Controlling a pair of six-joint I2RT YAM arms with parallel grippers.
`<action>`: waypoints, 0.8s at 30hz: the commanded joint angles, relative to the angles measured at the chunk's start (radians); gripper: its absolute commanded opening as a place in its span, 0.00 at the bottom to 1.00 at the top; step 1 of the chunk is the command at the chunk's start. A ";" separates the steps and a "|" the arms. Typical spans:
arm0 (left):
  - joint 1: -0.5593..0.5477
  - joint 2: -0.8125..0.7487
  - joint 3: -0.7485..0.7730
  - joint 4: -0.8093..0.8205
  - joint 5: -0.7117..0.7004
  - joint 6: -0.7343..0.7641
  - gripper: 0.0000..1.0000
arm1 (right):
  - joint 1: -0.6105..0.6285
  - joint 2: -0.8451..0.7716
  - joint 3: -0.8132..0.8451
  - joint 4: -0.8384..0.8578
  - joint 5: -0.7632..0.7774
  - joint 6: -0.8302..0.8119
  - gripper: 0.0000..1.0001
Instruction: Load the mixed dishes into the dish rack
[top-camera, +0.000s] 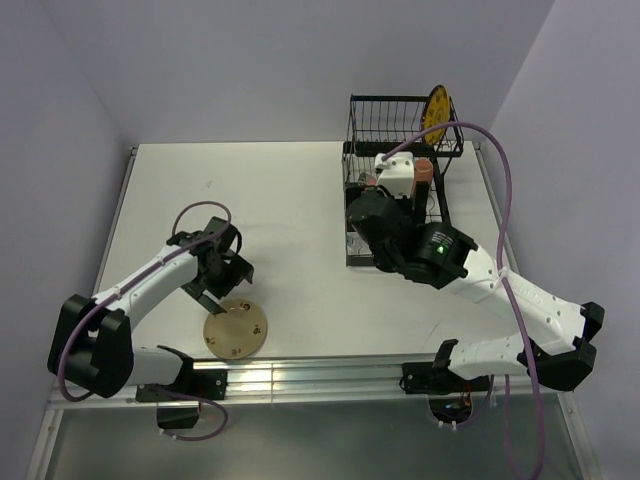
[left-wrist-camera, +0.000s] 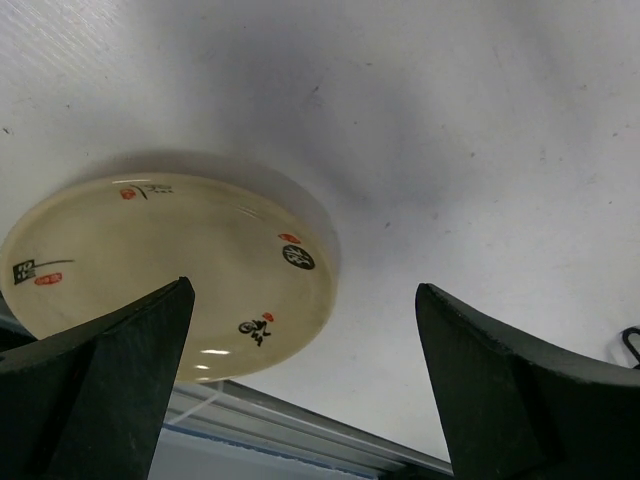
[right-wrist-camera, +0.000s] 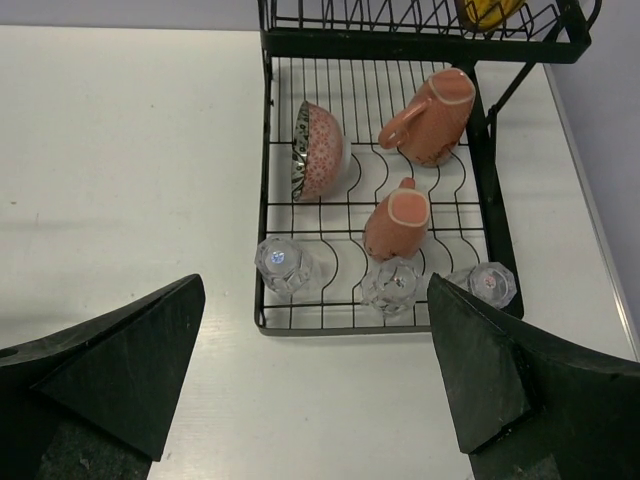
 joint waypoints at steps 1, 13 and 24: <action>0.003 0.041 0.100 -0.081 -0.020 -0.046 0.99 | 0.027 -0.044 -0.021 -0.031 0.080 0.069 1.00; 0.012 0.331 0.144 -0.202 0.006 0.046 0.94 | 0.049 -0.166 -0.144 -0.005 0.079 0.128 1.00; 0.011 0.347 0.111 -0.161 0.028 0.055 0.37 | 0.052 -0.268 -0.210 -0.032 0.091 0.161 1.00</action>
